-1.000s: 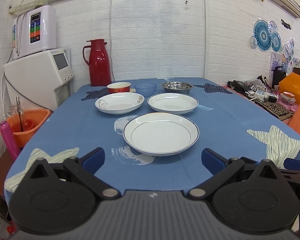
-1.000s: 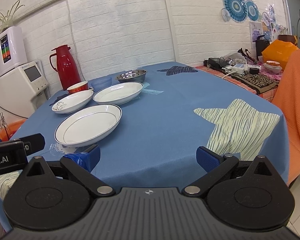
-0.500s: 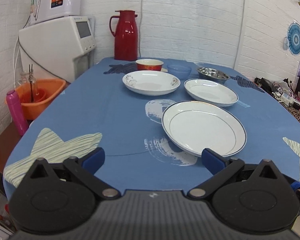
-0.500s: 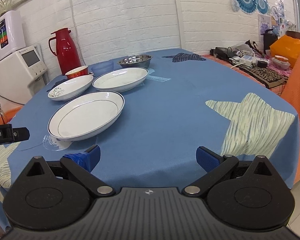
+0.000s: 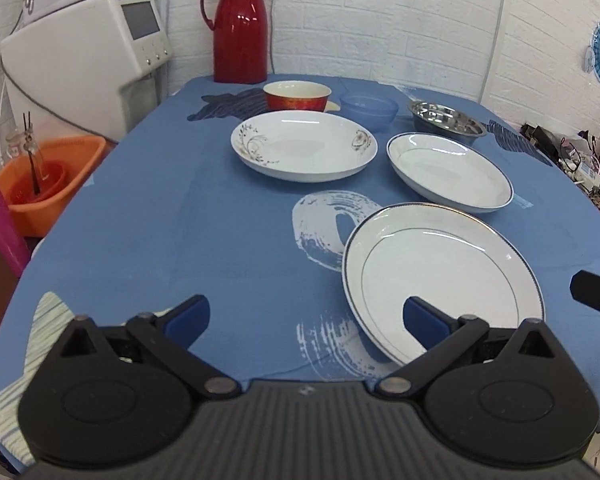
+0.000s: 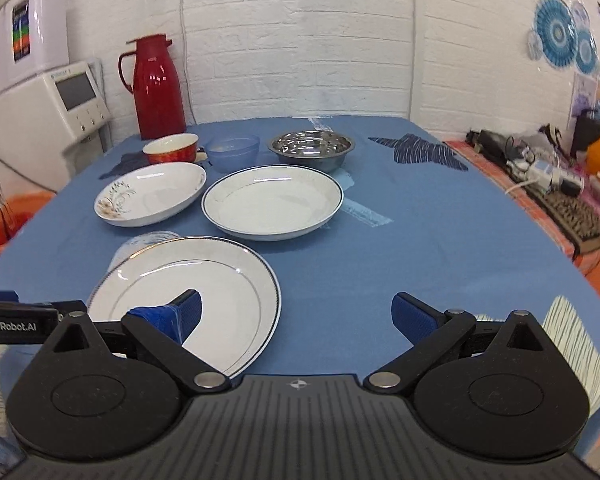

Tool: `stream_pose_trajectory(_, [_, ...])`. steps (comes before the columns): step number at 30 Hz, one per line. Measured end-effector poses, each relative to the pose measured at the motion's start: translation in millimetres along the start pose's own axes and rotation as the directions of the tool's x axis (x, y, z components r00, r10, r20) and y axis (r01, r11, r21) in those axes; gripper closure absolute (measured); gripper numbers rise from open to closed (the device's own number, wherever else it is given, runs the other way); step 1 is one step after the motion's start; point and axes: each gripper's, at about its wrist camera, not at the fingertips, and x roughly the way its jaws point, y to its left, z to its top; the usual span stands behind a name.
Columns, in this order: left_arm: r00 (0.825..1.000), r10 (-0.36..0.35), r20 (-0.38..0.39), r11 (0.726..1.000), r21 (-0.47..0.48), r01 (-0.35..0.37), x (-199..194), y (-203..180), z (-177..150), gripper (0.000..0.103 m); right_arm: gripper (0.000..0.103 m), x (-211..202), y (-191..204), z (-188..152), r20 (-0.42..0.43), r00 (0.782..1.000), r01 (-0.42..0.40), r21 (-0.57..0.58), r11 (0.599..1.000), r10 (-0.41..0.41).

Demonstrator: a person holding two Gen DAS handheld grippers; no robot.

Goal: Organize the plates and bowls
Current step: 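Reach the left gripper to the gold-rimmed white plate and grasp its rim, then lift the held plate with the left gripper toward the floral plate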

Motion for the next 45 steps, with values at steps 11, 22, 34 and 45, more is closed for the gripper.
stream_pose_trajectory(11, [0.987,-0.095,-0.132,0.986,0.123,0.111,48.0,-2.2,24.9,0.000,0.016,77.6,9.3,20.3,-0.276,0.957,-0.124,-0.117,0.985,0.088])
stream_pose_trajectory(22, [0.939,-0.211,-0.273,0.933,0.228,0.277,69.6,-3.8,33.5,0.001,0.012,113.1,6.0,23.0,-0.440,0.880,-0.219,-0.040,0.975,0.180])
stream_pose_trajectory(34, [0.943,-0.202,-0.264,0.947,0.192,0.257,75.6,-9.7,36.5,0.031,0.012,118.8,7.0,30.2,-0.489,0.849,-0.275,-0.082,0.958,0.202])
stream_pose_trajectory(45, [0.933,-0.278,-0.229,0.951,0.073,0.301,68.7,-4.5,34.3,0.085,0.060,96.0,10.1,24.7,-0.433,0.859,-0.336,-0.074,0.939,0.273])
